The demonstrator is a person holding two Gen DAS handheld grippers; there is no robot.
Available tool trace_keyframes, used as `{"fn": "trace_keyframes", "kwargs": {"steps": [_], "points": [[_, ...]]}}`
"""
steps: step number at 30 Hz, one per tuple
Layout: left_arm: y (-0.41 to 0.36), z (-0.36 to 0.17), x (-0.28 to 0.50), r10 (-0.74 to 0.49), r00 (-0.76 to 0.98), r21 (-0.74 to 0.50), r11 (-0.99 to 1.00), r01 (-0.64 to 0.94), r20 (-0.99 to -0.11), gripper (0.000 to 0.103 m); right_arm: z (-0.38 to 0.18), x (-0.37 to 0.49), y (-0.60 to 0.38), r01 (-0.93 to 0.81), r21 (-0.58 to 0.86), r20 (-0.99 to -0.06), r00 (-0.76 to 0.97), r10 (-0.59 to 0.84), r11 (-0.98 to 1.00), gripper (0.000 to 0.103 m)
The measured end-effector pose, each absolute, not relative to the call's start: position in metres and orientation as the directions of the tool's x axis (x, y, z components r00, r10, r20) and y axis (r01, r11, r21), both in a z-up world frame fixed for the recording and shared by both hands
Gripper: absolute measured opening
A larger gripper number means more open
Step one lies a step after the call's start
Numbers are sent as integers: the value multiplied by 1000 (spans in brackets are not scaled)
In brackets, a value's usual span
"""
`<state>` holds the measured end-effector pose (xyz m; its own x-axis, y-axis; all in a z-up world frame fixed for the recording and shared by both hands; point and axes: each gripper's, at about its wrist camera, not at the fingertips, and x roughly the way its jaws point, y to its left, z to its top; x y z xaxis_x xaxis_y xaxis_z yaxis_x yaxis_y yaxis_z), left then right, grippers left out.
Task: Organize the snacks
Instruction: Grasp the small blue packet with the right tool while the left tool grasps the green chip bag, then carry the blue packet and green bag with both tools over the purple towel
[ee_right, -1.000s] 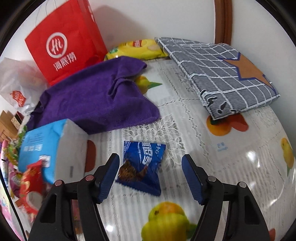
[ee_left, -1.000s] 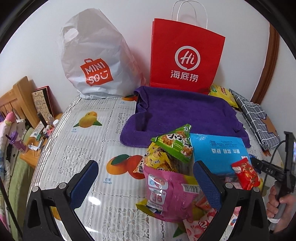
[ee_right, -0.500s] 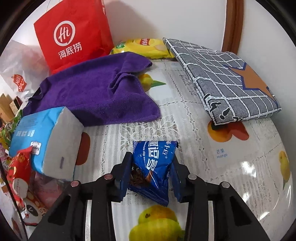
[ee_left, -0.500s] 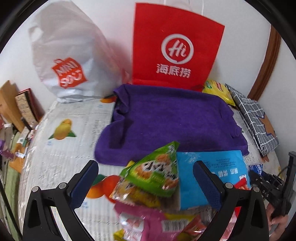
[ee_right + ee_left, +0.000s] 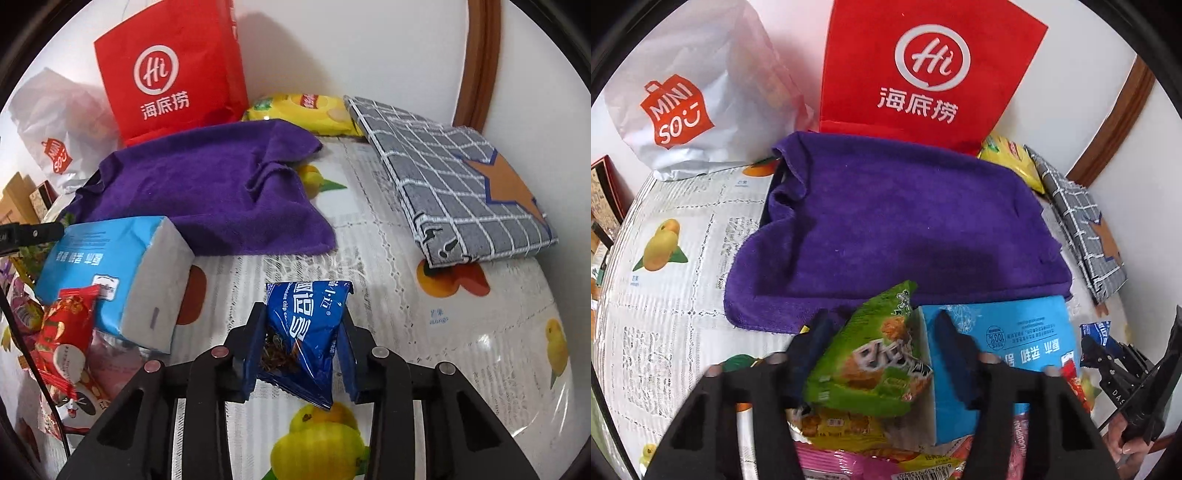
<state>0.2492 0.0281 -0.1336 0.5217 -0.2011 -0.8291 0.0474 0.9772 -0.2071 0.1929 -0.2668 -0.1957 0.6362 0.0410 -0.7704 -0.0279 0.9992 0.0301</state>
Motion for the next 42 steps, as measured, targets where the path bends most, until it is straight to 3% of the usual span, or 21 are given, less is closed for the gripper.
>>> {"fn": "trace_keyframes", "kwargs": {"steps": [2, 4, 25, 42], "points": [[32, -132, 246, -202, 529, -210, 977, 46, -824, 34, -192, 191, -266, -27, 30, -767, 640, 40, 999, 36], [37, -131, 245, -223, 521, -229, 972, 54, -824, 32, -188, 188, -266, -22, 33, -762, 646, 39, 999, 36], [52, -62, 203, -241, 633, -270, 962, 53, -735, 31, -98, 185, -246, -32, 19, -676, 736, 36, 999, 36], [55, -24, 278, -186, 686, -215, 976, 45, -703, 31, -49, 292, -203, -138, 21, -592, 796, 123, 990, 36]]}}
